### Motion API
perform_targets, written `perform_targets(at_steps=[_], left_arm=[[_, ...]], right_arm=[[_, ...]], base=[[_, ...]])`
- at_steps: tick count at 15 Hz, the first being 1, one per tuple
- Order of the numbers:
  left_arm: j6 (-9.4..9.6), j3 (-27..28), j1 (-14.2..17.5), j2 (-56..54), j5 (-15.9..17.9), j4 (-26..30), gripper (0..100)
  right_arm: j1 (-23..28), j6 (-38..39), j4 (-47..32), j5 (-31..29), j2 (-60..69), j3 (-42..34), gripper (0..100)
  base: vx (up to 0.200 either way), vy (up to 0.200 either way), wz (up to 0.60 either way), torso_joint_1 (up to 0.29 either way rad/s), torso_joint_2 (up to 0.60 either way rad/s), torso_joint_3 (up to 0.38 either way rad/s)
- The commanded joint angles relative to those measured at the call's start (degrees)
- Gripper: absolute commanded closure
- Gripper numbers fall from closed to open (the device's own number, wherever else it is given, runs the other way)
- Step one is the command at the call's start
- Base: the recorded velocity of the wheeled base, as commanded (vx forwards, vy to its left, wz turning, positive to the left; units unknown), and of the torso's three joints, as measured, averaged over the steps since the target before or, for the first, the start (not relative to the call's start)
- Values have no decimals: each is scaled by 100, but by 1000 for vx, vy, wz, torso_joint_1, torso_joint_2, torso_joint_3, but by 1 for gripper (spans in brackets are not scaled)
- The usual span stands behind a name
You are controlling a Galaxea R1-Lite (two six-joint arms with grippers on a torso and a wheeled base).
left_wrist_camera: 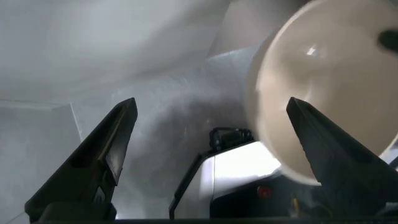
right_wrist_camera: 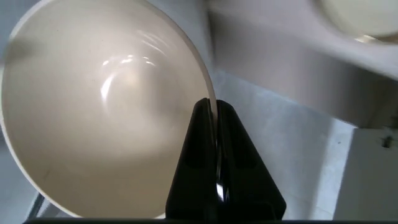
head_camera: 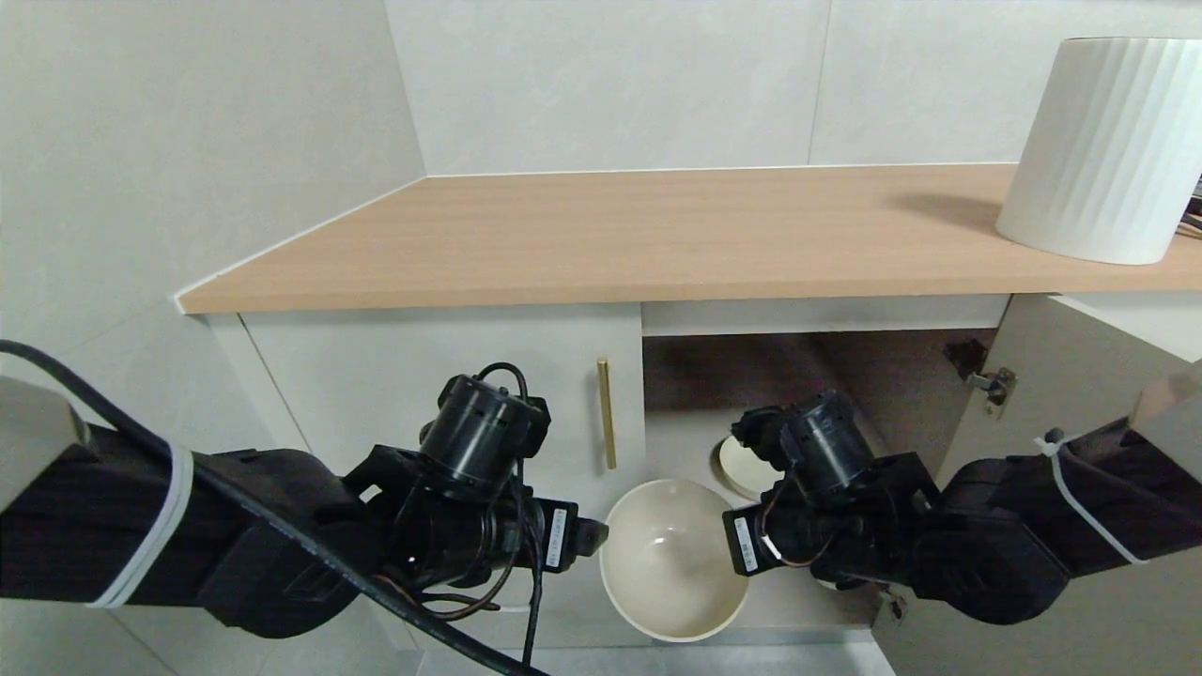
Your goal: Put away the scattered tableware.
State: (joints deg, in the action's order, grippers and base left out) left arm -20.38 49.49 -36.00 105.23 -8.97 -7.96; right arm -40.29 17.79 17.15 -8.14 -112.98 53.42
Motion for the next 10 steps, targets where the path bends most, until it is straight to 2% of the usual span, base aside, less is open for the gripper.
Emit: perform_targets(at_steps=[1,3,8,10], left_arm=[[-1,-1,23,-196,1,-4,0],[8,-10,14,-152,1,-4,0],[-1,-10,14,-64,1,-4,0],[-1,-19,5,-73,1,-4,0]], right_arm=[[232,287,60,-214,110,-121,100],[355,1034,262,-785,-57,-192,100],[812,1658,1405,-952,-646,-130,100],[1041,1675,1484,-1058,-936,46,100]], base=[[0,0,0,0,0,0],[0,0,0,0,0,0],[0,0,0,0,0,0],[0,0,0,0,0,0]])
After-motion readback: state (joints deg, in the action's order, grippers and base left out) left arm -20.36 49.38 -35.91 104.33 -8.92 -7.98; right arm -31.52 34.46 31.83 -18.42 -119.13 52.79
